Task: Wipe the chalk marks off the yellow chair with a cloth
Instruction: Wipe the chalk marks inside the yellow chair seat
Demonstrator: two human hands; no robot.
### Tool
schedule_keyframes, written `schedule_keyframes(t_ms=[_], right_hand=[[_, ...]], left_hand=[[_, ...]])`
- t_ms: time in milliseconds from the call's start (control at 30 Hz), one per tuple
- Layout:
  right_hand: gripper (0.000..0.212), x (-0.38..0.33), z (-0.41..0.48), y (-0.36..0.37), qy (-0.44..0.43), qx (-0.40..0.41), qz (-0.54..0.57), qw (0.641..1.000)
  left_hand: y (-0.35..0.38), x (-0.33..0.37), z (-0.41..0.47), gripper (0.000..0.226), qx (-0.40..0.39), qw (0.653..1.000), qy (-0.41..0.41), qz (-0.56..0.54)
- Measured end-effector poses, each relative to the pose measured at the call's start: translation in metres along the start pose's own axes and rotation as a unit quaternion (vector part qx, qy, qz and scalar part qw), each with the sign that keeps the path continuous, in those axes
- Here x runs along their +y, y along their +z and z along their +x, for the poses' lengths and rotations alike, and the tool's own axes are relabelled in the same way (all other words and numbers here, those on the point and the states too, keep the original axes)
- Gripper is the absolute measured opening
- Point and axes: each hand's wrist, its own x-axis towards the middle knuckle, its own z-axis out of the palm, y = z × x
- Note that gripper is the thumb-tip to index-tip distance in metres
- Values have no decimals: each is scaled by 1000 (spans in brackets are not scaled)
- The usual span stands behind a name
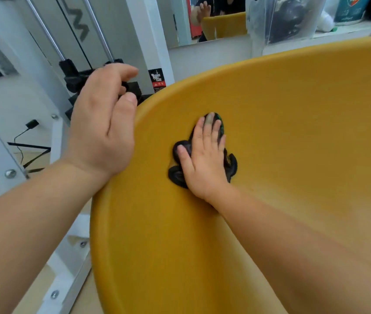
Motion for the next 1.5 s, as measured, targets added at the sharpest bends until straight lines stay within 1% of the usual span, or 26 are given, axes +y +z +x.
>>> schedule_keyframes(t_ms=[67, 100, 200, 233, 267, 300, 367, 400, 467, 533, 600, 667, 733, 800, 867, 933, 967, 1033, 1167, 1233, 1300, 1367, 1433, 1500], right_hand=[[85, -33, -34, -2, -70, -77, 72, 992], [86, -45, -60, -6, -103, -121, 92, 983], [89, -68, -144, -22, -189, -240, 115, 945], [91, -74, -167, -26, -207, -265, 116, 935], [94, -77, -185, -29, -221, -276, 111, 929], [95, -79, -198, -31, -230, -274, 103, 928], [91, -80, -211, -35, -251, -259, 77, 929], [89, -80, -213, -37, -265, -251, 62, 929], [86, -83, -214, -38, -287, -236, 44, 927], [84, -93, -211, -36, -270, -231, 53, 933], [83, -108, -204, -30, -228, -217, 56, 947], [79, -123, -195, -25, -194, -185, 40, 963], [77, -135, -179, -21, -185, -149, 18, 971], [75, -143, -158, -20, -184, -126, -3, 975], [76, -151, -134, -22, -179, -106, -20, 978], [75, -158, -108, -24, -174, -86, -32, 980], [74, -159, -93, -26, -168, -78, -39, 982], [69, -159, -61, -30, -149, -64, -53, 985], [58, -152, 10, -41, -111, -40, -81, 990], [51, -143, 42, -47, -97, -36, -101, 989], [45, -127, 70, -54, -73, -32, -112, 990], [45, -107, 93, -63, -39, -19, -130, 991], [47, -83, 108, -76, -2, 6, -158, 987], [47, -58, 118, -90, 29, 33, -179, 983]], left_hand=[[0, -4, 1, 42, 12, 1000, -10, -15], [0, -5, 2, 41, 17, 1000, -15, -14], [1, -4, 1, 40, 25, 999, -25, -18], [-1, -2, -1, 39, 26, 998, -44, -29], [-4, -2, -2, 37, 25, 995, -80, -47], [-7, -2, -5, 35, 23, 987, -138, -78], [-17, -5, -17, 31, 22, 949, -265, -169], [-23, -6, -28, 30, 22, 925, -311, -217], [-31, -4, -53, 32, 10, 891, -362, -274], [-36, -1, -72, 41, -1, 865, -386, -321], [-41, -3, -78, 55, -8, 830, -405, -384], [-47, -11, -76, 68, -26, 800, -412, -435], [-52, -19, -73, 78, -53, 781, -410, -469], [-54, -25, -74, 83, -74, 760, -409, -500], [-53, -31, -74, 84, -80, 740, -412, -526], [-51, -38, -73, 84, -86, 733, -407, -538], [-50, -42, -72, 85, -88, 734, -404, -539], [-45, -48, -68, 83, -76, 747, -405, -522], [-32, -50, -56, 65, 35, 782, -411, -466], [-26, -47, -47, 53, 58, 815, -403, -413], [-21, -41, -36, 40, 38, 857, -378, -349], [-16, -35, -26, 33, -1, 895, -342, -288], [-11, -29, -15, 29, -38, 923, -307, -228], [-7, -23, -3, 34, -86, 947, -269, -150]])
